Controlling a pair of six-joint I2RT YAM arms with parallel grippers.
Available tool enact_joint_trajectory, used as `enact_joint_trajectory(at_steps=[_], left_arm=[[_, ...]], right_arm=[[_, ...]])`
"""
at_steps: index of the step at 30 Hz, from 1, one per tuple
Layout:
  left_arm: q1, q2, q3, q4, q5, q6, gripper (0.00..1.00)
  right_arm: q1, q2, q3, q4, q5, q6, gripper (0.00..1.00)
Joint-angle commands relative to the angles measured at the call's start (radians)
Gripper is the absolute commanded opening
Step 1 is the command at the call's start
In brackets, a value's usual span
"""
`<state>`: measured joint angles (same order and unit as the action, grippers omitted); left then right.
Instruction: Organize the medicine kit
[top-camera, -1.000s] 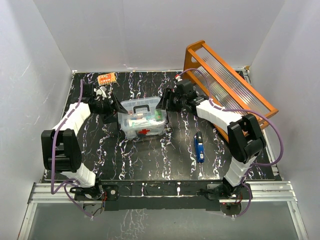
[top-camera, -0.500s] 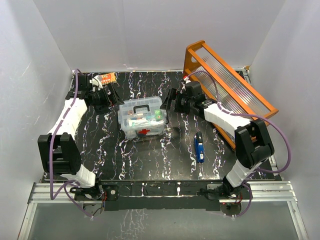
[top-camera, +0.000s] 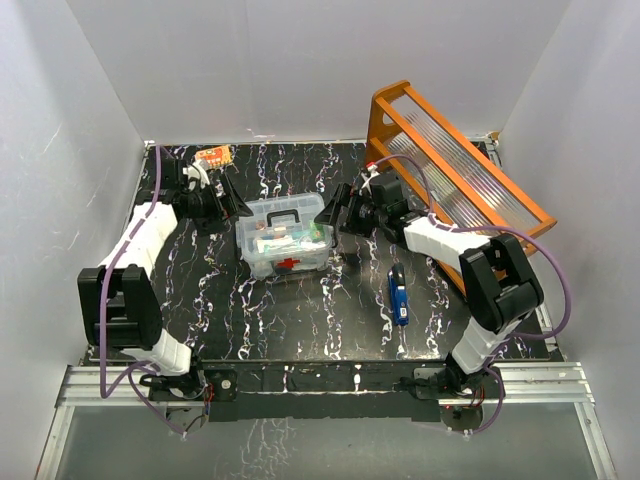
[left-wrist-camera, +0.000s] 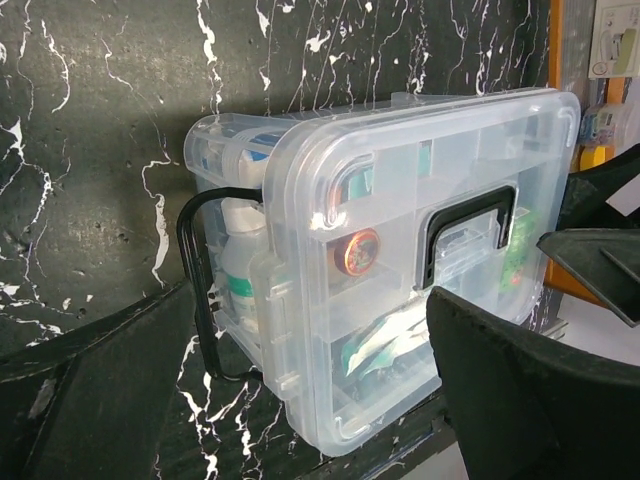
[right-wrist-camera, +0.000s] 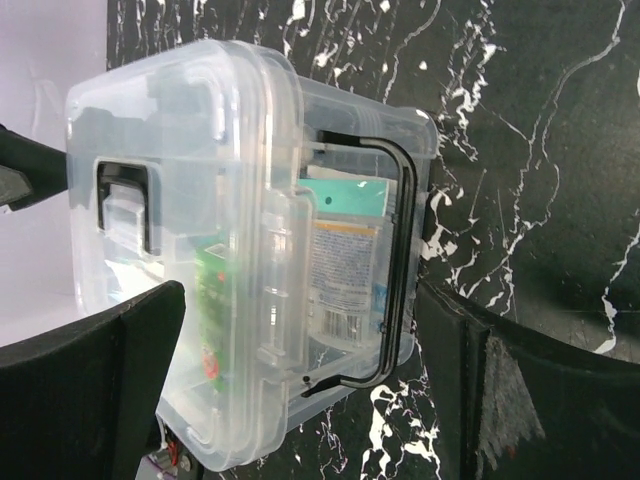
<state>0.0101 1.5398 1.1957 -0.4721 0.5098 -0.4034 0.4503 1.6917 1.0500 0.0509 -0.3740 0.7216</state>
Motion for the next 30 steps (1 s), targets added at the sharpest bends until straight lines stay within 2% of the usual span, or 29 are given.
enact_joint_trajectory(at_steps=[1,6,15,24,30], left_arm=[[-0.002,0.013,-0.016,0.006,0.045,-0.001,0.98],[-0.002,0.038,-0.022,0.006,0.058,0.0,0.97],[-0.001,0.057,-0.035,0.015,0.075,-0.005,0.94],[-0.001,0.089,-0.06,0.025,0.091,-0.016,0.76],[-0.001,0.108,-0.07,0.021,0.09,-0.016,0.65]], right_arm=[[-0.002,0.015,-0.021,0.095,-0.003,0.044,0.98],[-0.002,0.024,-0.051,0.125,0.02,0.065,0.98],[-0.003,0.09,-0.055,0.169,-0.05,0.125,0.98],[-0.004,0.13,-0.033,0.187,-0.117,0.173,0.98],[-0.004,0.123,-0.03,0.179,-0.103,0.17,0.97]])
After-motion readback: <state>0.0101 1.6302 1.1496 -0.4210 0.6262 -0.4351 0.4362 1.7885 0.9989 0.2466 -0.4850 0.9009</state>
